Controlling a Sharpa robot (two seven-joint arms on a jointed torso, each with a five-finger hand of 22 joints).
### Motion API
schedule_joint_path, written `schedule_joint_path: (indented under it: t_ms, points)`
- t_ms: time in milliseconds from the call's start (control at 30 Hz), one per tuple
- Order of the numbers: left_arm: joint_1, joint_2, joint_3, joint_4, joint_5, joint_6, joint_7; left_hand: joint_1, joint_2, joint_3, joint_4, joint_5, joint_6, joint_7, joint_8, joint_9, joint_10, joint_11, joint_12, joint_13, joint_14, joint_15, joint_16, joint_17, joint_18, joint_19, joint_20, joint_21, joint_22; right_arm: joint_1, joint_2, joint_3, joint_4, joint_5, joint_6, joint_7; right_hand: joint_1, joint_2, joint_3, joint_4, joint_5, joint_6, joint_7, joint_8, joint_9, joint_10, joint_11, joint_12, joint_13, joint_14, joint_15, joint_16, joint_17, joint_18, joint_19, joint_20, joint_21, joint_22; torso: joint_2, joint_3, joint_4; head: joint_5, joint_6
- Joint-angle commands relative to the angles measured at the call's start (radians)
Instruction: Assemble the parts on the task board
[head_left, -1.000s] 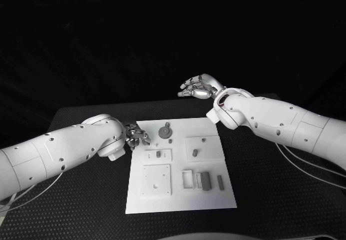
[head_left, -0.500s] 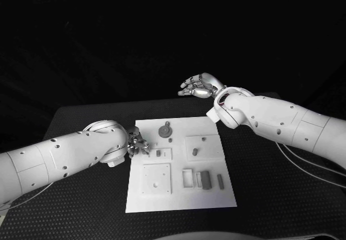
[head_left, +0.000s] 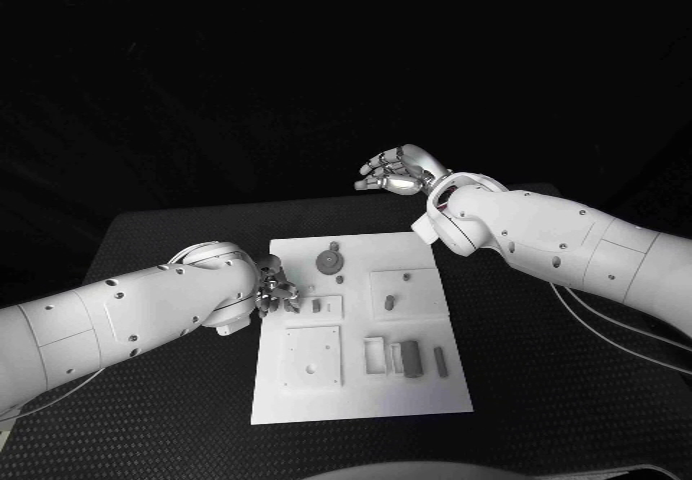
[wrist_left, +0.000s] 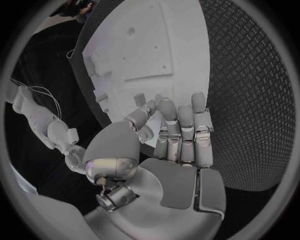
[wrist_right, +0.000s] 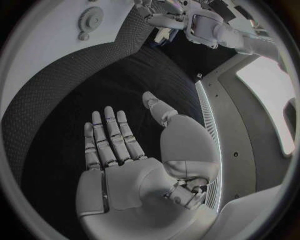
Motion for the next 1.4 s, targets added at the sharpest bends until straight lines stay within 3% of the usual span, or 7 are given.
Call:
schedule_joint_path:
  t_ms: [33, 1400]
  points:
    - [-0.001, 0.005, 0.0, 0.0, -0.008, 0.014, -0.002, 0.004, 0.005, 0.026, -0.012, 0.027, 0.017, -0.013, 0.02, 0.005, 0.03, -0.027, -0.003, -0.001, 0.01, 0.0, 0.0, -0.001, -0.015, 0.009, -0.001, 0.006, 0.02, 0.0, 0.001, 0.0, 0.001, -0.001, 0.003, 0.007, 0.003, 0.006, -0.004, 0.0, -0.002, -0.004, 0.038, 0.007, -0.002, 0.002, 0.002, -0.006, -0.001, -0.004, 0.001, -0.002, -0.001, -0.012, -0.007, -0.002, -0.006, 0.001, 0.0, 0.0001, -0.0006, 0.0, 0.001]
    - [-0.008, 0.023, 0.0, -0.022, -0.014, 0.018, -0.006, 0.003, 0.007, 0.029, -0.013, 0.021, 0.016, -0.013, 0.023, 0.005, 0.033, -0.028, -0.003, -0.001, 0.013, -0.001, 0.001, -0.002, -0.015, 0.01, -0.002, 0.007, 0.02, 0.0, 0.0, 0.0, 0.002, -0.001, 0.004, 0.006, 0.003, 0.006, -0.004, -0.001, -0.002, -0.004, 0.039, 0.008, -0.003, 0.003, 0.003, -0.006, -0.005, -0.004, 0.001, -0.002, -0.002, -0.012, -0.007, -0.002, -0.008, 0.004, 0.0, -0.0005, 0.0002, -0.004, 0.001]
